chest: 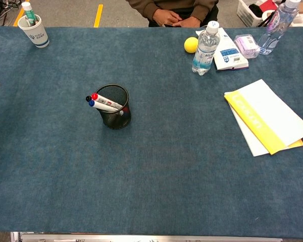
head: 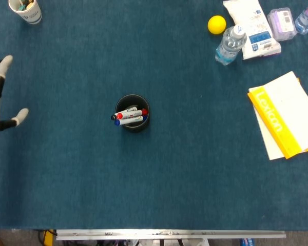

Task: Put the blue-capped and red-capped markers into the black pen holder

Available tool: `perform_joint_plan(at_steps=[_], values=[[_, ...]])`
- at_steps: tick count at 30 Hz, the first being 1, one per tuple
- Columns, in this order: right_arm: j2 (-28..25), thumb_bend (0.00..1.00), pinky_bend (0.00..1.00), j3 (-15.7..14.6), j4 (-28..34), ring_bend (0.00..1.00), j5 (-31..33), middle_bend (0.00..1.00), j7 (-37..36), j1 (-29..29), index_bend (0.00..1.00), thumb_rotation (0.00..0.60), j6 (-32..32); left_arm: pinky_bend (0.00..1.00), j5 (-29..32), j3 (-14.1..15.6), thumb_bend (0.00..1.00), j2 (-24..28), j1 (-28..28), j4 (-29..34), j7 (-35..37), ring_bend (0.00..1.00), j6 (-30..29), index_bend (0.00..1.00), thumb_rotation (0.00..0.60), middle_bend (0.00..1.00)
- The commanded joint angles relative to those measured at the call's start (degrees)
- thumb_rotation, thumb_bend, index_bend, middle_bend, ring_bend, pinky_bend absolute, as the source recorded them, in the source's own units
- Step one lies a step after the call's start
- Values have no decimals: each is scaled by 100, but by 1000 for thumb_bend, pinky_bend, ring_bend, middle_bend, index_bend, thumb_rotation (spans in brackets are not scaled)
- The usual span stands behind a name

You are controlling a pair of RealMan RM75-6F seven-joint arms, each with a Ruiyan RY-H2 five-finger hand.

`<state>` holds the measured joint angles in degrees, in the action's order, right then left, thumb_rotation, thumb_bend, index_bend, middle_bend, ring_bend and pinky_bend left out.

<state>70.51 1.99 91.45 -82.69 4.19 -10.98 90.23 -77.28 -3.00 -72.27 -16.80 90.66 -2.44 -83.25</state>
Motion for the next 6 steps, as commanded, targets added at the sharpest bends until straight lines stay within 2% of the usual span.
perform_joint_plan(at_steps=[1, 6], values=[[-8, 322, 33, 34, 24, 23, 42, 202, -17, 31, 367, 600, -50, 122, 84, -1, 167, 36, 167, 183, -221, 63, -160, 4, 600, 138], [-31, 323, 33, 96, 95, 24, 156, 202, 61, 39, 367, 600, -251, 122, 63, -21, 168, 24, 203, 162, -333, 63, -83, 5, 600, 141]])
